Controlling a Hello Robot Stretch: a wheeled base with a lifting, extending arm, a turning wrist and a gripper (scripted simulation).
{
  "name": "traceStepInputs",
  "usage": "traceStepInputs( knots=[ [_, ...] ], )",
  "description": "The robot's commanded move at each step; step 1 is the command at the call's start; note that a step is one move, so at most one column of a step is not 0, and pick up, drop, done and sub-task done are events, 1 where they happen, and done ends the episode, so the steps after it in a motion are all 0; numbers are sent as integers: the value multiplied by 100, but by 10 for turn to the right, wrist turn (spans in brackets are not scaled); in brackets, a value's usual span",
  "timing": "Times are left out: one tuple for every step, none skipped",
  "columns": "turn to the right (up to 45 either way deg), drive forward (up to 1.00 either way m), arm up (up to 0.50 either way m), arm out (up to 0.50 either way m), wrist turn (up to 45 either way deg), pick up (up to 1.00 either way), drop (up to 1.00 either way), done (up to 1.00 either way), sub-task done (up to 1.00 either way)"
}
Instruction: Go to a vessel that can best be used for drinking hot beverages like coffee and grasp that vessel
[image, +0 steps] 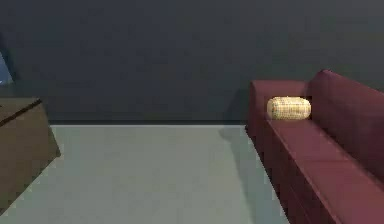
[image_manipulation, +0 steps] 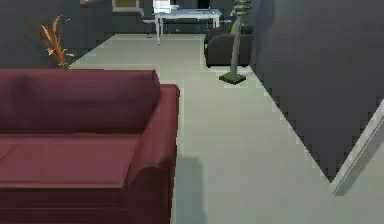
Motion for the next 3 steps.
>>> traceStepInputs(
  knots=[
    [450,0,0,0,0,0,0,0,0],
    [450,0,0,0,0,0,0,0,0],
    [450,0,0,0,0,0,0,0,0]
  ],
)
